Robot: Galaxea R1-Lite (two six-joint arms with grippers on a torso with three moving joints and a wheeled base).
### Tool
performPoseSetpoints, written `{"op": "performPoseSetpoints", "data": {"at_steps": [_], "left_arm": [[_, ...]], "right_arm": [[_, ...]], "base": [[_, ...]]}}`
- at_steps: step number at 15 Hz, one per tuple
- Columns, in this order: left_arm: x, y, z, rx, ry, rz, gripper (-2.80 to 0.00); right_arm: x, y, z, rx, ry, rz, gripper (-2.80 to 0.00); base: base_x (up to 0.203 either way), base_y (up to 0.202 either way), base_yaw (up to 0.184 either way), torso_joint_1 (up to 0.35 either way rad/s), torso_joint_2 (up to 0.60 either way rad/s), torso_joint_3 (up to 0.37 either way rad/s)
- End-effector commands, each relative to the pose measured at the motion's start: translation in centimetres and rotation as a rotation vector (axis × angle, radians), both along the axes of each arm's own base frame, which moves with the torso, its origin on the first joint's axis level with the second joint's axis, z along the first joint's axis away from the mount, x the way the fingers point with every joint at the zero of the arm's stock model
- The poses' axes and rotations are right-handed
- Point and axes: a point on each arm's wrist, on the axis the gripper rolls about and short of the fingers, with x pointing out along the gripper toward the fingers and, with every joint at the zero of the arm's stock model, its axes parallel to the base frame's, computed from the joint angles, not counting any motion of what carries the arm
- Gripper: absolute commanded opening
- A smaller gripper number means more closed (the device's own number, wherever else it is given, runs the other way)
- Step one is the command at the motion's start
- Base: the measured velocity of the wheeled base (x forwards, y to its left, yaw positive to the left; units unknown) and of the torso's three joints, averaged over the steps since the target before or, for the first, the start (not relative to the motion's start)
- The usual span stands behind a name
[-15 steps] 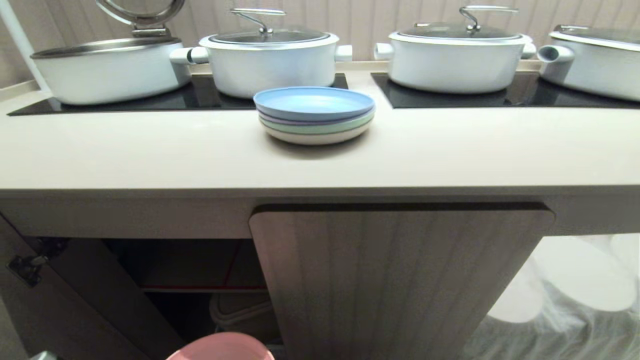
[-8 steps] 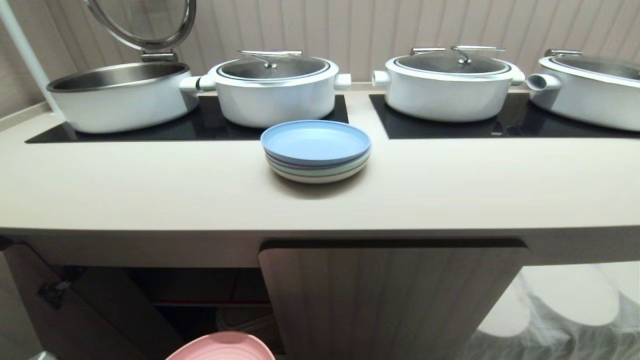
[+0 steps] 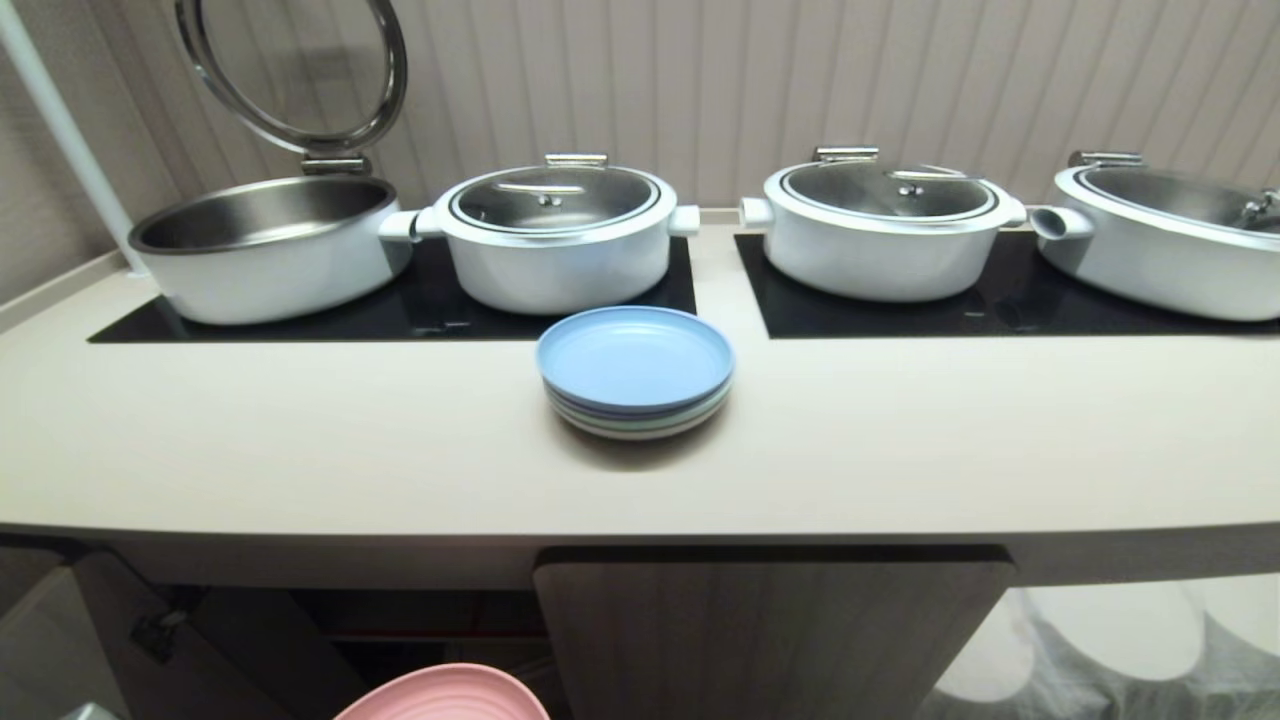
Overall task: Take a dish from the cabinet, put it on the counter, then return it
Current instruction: Place it on the table
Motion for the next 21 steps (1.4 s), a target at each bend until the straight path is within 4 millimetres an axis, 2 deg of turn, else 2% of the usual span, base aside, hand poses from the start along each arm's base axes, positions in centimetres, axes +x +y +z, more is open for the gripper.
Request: {"op": "performPoseSetpoints", "data": {"at_steps": [1,6,16,21], "left_arm": [[0.02,-0.01,-0.01,-0.003,0.003,0.003,-2.80],[0.02,-0.01,-0.01,-0.003,0.003,0.003,-2.80],[0.02,-0.01,-0.01,-0.003,0.003,0.003,-2.80],[0.01,0.00,0.00,-0.003,0.002,0.003,-2.80]], "right_arm": [[0.00,0.00,0.00,0.000,0.000,0.000,-2.80],[0.00,0.00,0.01,0.000,-0.001,0.000,-2.80],[0.00,0.00,0.00,0.001,0.000,0.000,-2.80],[0.00,0.00,0.01,0.001,-0.001,0.000,-2.80]], "base": [[0.000,0.000,0.000,0.264,-0.57,-0.301],[0.000,0.000,0.000,0.281,-0.58,-0.307],[0.000,0.000,0.000,0.174,-0.35,-0.184],[0.000,0.000,0.000,0.005,-0.01,-0.006]]}}
